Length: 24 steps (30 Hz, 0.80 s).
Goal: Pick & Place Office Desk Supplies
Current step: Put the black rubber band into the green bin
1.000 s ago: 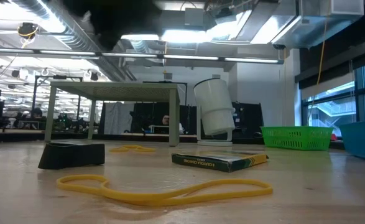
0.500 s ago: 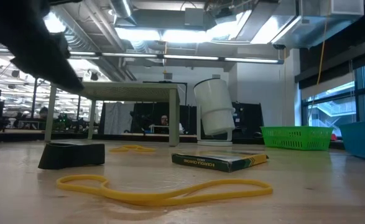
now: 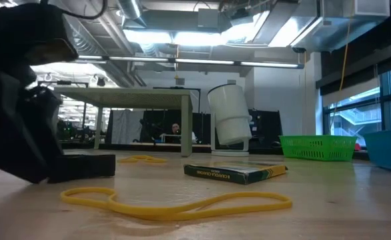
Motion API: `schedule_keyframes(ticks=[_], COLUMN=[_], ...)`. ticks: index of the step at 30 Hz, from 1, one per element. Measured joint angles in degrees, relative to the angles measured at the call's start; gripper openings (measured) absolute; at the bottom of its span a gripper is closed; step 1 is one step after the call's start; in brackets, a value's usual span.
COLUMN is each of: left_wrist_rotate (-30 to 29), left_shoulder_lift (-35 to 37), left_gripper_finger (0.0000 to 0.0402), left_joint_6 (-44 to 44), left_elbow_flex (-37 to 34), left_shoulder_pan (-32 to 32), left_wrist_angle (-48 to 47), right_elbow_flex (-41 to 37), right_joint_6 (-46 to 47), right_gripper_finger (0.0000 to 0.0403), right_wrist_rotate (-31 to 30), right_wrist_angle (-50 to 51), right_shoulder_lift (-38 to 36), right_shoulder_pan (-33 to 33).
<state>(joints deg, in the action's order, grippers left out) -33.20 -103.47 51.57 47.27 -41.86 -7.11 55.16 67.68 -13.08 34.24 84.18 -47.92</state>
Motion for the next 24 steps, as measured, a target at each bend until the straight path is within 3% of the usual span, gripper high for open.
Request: schedule_keyframes(ticks=[8, 24], left_wrist_rotate=[0.35, 2.57], left_shoulder_lift=[-1.3, -1.39], left_gripper_finger=[0.0208, 0.0208], left_joint_6=[-1.75, -1.75], left_elbow_flex=[-0.07, -0.07], left_shoulder_pan=[0.38, 2.54], left_wrist_angle=[6.82, 10.16], right_elbow_flex=[0.0, 0.0], right_joint_6=[-0.87, -1.07], right_gripper_finger=[0.0201, 0.0201], right_wrist_rotate=[0.0, -2.88], right_wrist_angle=[-0.03, -0.05], right_shoulder_lift=[0.0, 0.0], right_shoulder_pan=[0.83, 1.0])
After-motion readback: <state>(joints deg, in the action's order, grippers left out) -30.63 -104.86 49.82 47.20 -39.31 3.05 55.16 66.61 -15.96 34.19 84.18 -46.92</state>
